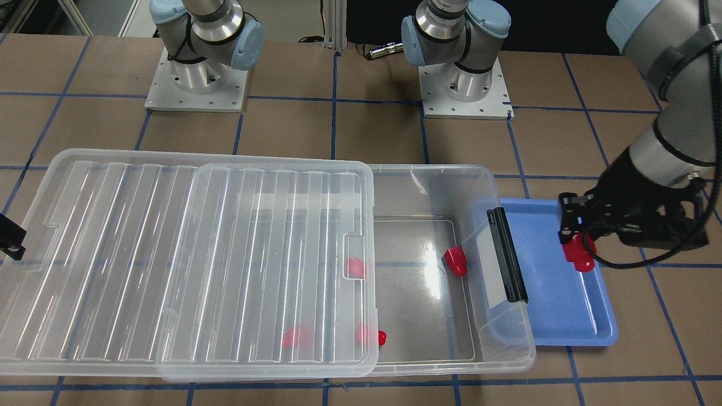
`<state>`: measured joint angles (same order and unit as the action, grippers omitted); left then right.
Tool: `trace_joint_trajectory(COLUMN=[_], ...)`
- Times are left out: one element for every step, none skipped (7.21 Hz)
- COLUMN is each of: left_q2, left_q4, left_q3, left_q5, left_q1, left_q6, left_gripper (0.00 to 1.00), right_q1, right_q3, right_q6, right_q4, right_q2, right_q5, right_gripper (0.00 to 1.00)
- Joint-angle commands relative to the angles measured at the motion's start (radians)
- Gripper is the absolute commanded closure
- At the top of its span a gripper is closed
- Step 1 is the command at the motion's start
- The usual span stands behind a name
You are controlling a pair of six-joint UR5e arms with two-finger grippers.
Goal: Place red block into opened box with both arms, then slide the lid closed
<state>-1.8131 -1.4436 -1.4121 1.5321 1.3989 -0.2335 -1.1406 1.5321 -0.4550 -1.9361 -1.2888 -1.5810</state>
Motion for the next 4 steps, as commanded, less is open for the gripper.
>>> trace_joint_trajectory(left_q2=[-0.027, -0.038, -0.043, -0.057], left_q4=[0.009, 0.009, 0.029, 0.114], left_q3=[-0.013, -0.039, -0.083, -0.143], left_q5=[-0.003, -0.001, -0.001, -0.004], left_q1=[0.153, 0.187, 0.193, 0.193], left_q6=[0.211, 0.236, 0.238, 0.238], left_gripper=[1.00, 1.00, 1.00, 1.00], right_q1=[-0.028, -0.059, -0.086, -0.129], right_q3=[-0.038, -0.050, -0.049, -0.050], right_q6=[0.028, 0.117, 0.192, 0.249], right_q4=[0.116, 0.211, 0.270, 0.310], right_q2=[-0.091, -0.159, -0.202, -0.223], right_q5=[0.034, 0.048, 0.050, 0.044], right_gripper=[0.00, 0.00, 0.00, 0.00])
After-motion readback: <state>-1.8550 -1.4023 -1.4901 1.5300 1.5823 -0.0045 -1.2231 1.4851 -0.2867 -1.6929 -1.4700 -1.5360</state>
